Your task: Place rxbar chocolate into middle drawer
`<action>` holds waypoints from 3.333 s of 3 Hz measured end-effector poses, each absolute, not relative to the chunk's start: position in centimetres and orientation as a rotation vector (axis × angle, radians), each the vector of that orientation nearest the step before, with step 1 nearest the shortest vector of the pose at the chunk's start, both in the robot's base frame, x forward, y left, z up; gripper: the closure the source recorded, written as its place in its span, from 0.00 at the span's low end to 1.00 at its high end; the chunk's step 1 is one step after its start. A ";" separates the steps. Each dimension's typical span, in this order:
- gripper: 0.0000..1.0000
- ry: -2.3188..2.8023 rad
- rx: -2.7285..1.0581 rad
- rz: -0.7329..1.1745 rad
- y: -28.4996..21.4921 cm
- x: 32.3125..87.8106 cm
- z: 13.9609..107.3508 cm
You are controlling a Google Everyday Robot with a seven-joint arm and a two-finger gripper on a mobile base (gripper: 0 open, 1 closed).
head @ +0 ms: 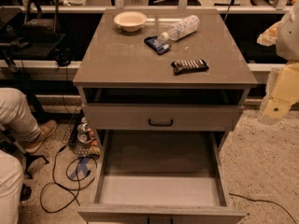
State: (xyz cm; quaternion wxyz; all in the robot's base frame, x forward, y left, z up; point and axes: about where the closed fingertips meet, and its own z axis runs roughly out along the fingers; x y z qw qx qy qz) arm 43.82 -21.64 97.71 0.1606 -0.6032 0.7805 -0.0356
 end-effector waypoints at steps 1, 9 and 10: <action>0.00 2.229 -1.723 -0.102 -21.6 43.8 97.7; 0.00 2.327 -1.503 0.273 -18.8 71.0 85.6; 0.00 2.331 -1.533 0.267 -16.8 72.1 84.7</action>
Offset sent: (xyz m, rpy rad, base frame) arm 0.0259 -0.0080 0.0018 0.0508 -0.0277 -0.0011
